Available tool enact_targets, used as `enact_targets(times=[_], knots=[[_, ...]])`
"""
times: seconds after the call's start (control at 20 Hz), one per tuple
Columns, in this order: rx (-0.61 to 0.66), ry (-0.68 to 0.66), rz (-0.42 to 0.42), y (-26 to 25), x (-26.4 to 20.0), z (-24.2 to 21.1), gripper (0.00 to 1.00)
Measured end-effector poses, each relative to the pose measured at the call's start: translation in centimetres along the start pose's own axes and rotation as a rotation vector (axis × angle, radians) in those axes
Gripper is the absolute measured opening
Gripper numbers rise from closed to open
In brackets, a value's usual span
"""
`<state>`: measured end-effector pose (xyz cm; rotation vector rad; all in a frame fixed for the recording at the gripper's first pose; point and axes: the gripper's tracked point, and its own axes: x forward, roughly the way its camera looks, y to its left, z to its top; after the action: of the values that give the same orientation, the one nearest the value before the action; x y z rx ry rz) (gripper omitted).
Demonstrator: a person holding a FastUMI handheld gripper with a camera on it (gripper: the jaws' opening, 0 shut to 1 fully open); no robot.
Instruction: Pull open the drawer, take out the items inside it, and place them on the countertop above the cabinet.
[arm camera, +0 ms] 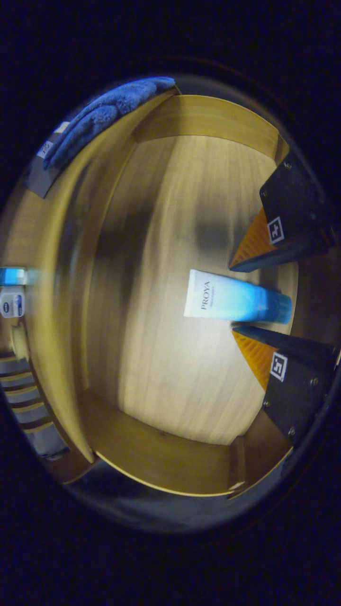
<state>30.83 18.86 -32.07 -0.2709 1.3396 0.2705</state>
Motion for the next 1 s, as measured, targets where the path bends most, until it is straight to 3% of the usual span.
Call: enact_targets(times=[0.05, 0.1, 0.2, 0.5, 0.65, 1.0], knots=[[-0.006, -0.022, -0.004, -0.1, -0.5, 0.8, 0.68], [-0.008, -0.018, -0.011, -0.1, -2.3, 1.4, 0.61], [-0.019, -0.009, 0.001, 0.0, -0.9, 0.8, 0.48], [0.048, -0.187, 0.073, 1.1, -6.8, 3.9, 0.47], [0.043, -0.261, 0.045, -0.1, -9.6, 6.1, 0.47], [0.046, -0.174, 0.045, 0.5, -6.0, 3.3, 0.47]])
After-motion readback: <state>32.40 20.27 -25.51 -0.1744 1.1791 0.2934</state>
